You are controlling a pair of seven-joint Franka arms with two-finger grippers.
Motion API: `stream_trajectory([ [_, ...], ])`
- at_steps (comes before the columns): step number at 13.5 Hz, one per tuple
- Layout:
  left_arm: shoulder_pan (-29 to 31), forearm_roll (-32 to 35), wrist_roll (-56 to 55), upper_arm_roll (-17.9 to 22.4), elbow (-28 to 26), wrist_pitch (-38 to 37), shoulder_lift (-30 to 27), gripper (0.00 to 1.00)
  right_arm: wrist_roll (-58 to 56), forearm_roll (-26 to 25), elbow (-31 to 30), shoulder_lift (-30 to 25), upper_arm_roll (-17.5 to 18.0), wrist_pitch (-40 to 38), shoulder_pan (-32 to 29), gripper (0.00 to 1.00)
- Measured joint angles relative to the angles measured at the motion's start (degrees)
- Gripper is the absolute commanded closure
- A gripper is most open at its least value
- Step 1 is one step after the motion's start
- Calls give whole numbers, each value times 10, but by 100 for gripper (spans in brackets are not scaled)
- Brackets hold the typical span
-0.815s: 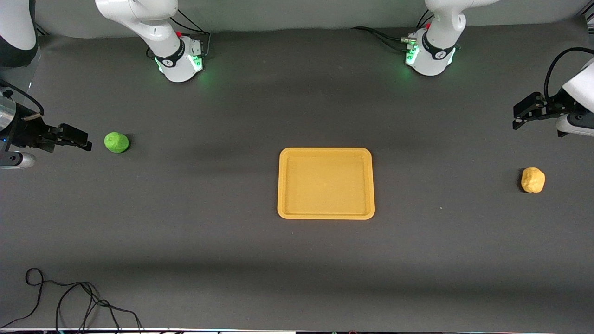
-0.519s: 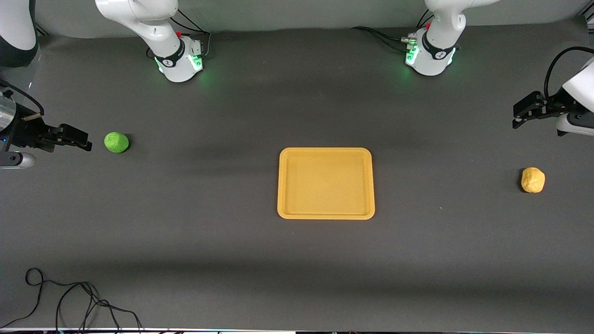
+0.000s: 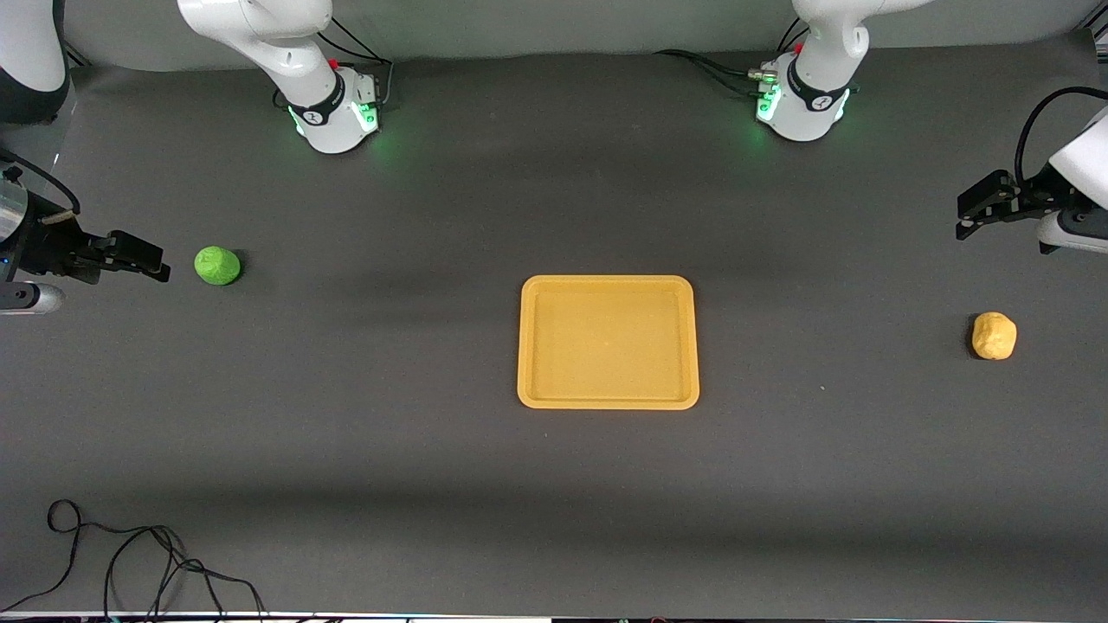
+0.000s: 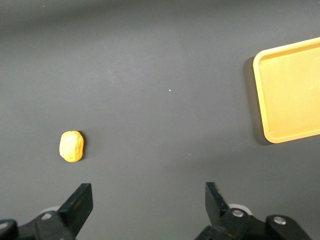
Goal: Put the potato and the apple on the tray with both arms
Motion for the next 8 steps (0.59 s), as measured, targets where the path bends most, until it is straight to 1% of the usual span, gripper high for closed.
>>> stream_trajectory([
  [8,0,5,0,0,1,1,0,0,0,0,0,2,0,0,0,0],
])
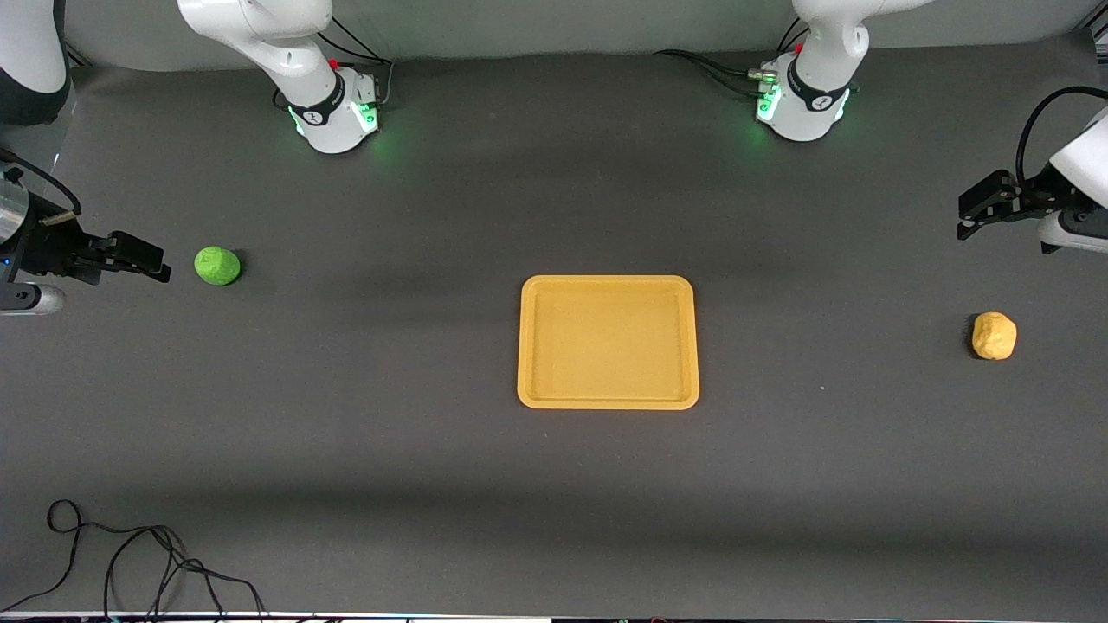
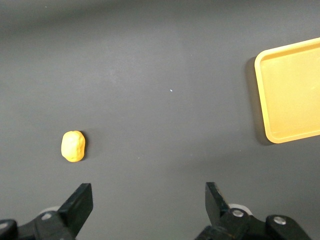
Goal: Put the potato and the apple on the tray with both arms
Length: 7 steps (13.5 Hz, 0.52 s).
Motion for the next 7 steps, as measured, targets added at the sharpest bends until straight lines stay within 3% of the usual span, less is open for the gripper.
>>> stream_trajectory([
  [7,0,13,0,0,0,1,0,0,0,0,0,2,0,0,0,0],
])
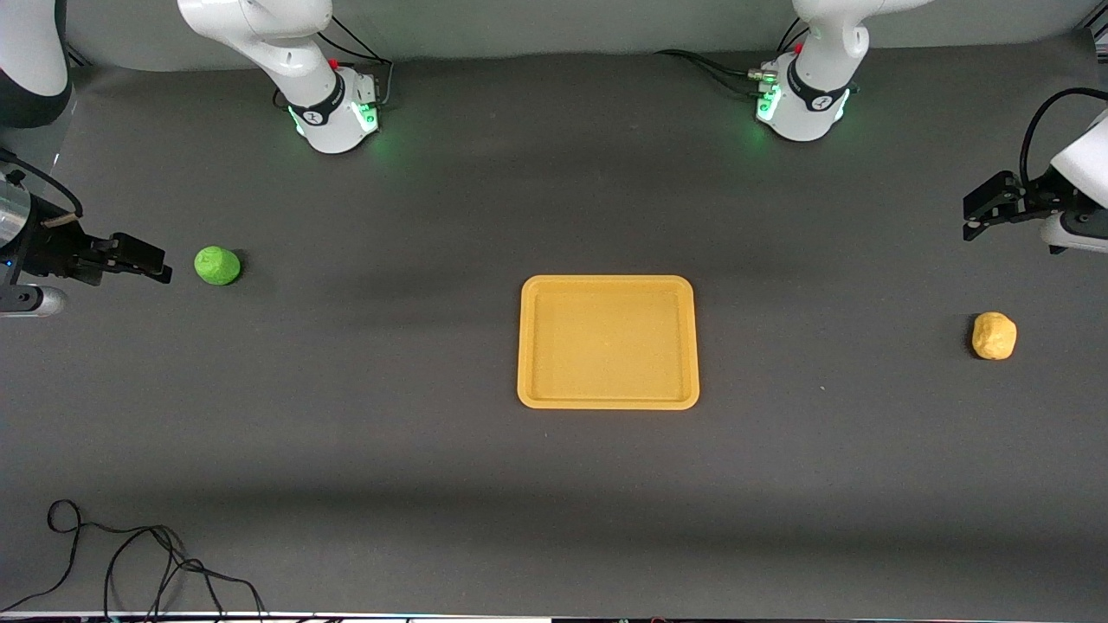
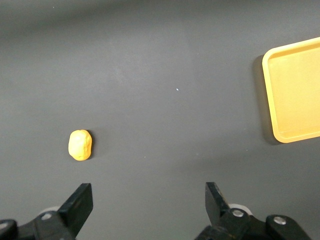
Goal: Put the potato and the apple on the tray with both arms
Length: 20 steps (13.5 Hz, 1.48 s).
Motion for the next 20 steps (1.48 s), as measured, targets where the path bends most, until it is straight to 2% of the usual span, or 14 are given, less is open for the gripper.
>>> stream_trajectory([
  [4,0,0,0,0,-1,-1,0,0,-24,-1,-5,1,-5,9,-3,0],
  [5,0,0,0,0,-1,-1,1,0,-49,-1,-10,1,-23,14,-3,0],
  [10,0,0,0,0,0,7,16,0,-233,-2,-69,-11,-190,59,-11,0],
  [13,0,0,0,-1,1,7,15,0,-267,-36,-162,-70,-252,107,-12,0],
  [17,0,0,0,-1,3,7,15,0,-269,-53,-292,-176,-262,125,-9,0],
  [20,0,0,0,-1,4,8,15,0,-268,-55,-331,-205,-253,125,-4,0],
])
